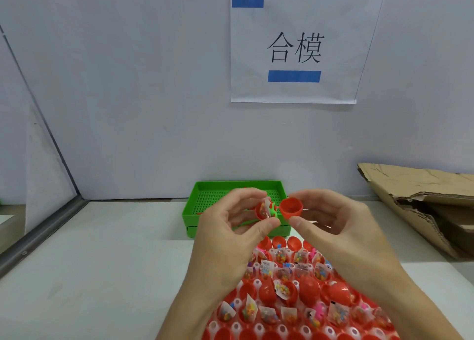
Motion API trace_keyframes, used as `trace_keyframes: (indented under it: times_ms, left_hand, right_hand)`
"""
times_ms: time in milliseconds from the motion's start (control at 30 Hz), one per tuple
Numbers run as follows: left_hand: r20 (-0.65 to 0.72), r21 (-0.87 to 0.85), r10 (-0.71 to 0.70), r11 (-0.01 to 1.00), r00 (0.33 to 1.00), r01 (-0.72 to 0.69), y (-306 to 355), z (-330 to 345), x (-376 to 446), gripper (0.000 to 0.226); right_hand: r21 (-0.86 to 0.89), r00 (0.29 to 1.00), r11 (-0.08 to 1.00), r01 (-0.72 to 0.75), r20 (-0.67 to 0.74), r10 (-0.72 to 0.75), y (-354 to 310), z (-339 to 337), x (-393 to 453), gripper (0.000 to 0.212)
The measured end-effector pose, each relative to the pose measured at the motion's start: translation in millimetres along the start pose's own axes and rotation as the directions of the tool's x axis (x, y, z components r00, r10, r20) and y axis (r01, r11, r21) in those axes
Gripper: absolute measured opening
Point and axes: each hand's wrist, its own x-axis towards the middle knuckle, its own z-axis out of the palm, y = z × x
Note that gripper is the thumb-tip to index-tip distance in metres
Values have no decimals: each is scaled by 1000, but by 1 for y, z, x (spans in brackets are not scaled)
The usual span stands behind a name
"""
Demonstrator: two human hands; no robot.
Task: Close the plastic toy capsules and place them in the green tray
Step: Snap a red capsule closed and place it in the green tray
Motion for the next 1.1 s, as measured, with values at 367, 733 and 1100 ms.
trace_keyframes:
  times_ms: [367, 733, 1100]
  left_hand:
    - [114, 28, 17, 999, 993, -20, 9, 3, -4, 27]
    - [97, 126, 54, 990, 994, -66, 9, 7, -6, 19]
    - [104, 160, 41, 985, 994, -57, 8, 5, -5, 13]
  right_hand:
    - [58, 995, 997, 42, 87, -47, -3, -4, -3, 31]
    - [-165, 996, 984, 67, 73, -56, -1, -3, -4, 16]
    - [-144, 991, 982, 122, 79, -112, -4, -5, -4, 22]
